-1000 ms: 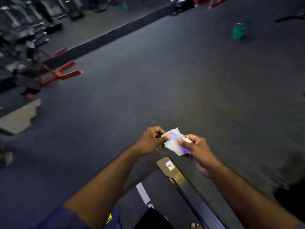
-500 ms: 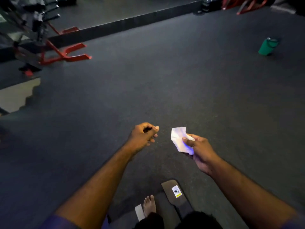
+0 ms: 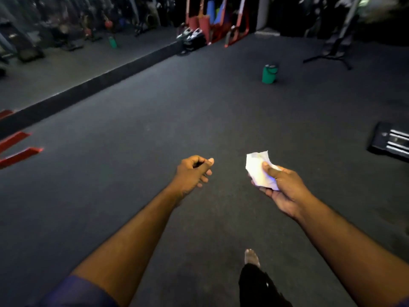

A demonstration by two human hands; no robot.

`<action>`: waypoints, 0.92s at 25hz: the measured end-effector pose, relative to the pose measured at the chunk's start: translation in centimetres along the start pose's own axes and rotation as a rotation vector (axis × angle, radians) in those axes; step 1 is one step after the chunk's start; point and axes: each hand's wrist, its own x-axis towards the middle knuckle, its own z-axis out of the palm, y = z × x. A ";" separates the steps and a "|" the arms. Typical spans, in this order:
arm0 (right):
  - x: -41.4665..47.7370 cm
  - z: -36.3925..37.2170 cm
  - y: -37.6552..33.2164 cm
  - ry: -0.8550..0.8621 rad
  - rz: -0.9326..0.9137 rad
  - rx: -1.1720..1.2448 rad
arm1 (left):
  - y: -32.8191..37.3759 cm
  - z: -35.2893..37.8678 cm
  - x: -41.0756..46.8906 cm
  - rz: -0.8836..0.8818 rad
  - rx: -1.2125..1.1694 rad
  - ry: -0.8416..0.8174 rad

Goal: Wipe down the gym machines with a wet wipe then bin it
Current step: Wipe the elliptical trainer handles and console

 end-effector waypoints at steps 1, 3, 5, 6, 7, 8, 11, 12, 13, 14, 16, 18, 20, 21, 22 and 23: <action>3.1 -1.5 -2.0 0.032 -0.053 0.038 | 1.0 2.2 4.6 0.040 0.022 -0.031; 10.4 -5.4 -5.7 0.119 -0.175 0.096 | 3.0 8.1 14.3 0.128 0.055 -0.101; 20.1 -10.5 -7.6 0.200 -0.287 0.148 | 4.2 15.2 25.0 0.232 0.032 -0.160; 24.0 -12.7 -7.7 0.253 -0.302 0.171 | 4.0 18.1 29.0 0.253 0.014 -0.171; 28.2 -15.0 -7.7 0.299 -0.296 0.212 | 3.8 21.1 33.0 0.265 -0.008 -0.203; 32.3 -17.4 -8.0 0.336 -0.270 0.260 | 3.9 24.3 37.1 0.265 -0.023 -0.254; 39.7 -22.7 -12.0 0.437 -0.182 0.304 | 6.5 30.6 46.3 0.262 0.021 -0.414; 42.1 -24.5 -14.4 0.469 -0.194 0.305 | 8.4 32.6 49.7 0.272 0.015 -0.458; 44.7 -26.2 -17.1 0.500 -0.224 0.298 | 10.1 34.9 53.5 0.282 0.007 -0.487; 47.2 -27.6 -19.2 0.533 -0.247 0.292 | 11.2 36.7 56.7 0.289 -0.009 -0.501; 53.7 -30.7 -23.3 0.586 -0.280 0.304 | 13.0 41.9 64.9 0.322 -0.055 -0.566; 59.6 -33.5 -26.2 0.623 -0.291 0.331 | 14.3 47.3 72.4 0.347 -0.089 -0.636; 65.3 -36.2 -29.2 0.724 -0.269 0.365 | 16.4 53.4 80.4 0.345 -0.085 -0.731; 67.1 -37.5 -31.2 0.762 -0.272 0.390 | 18.1 56.7 83.7 0.352 -0.082 -0.778; 67.9 -38.6 -32.8 0.795 -0.275 0.416 | 19.5 59.4 85.8 0.350 -0.084 -0.822; 68.5 -40.0 -34.8 0.840 -0.282 0.432 | 21.4 62.5 87.7 0.355 -0.099 -0.869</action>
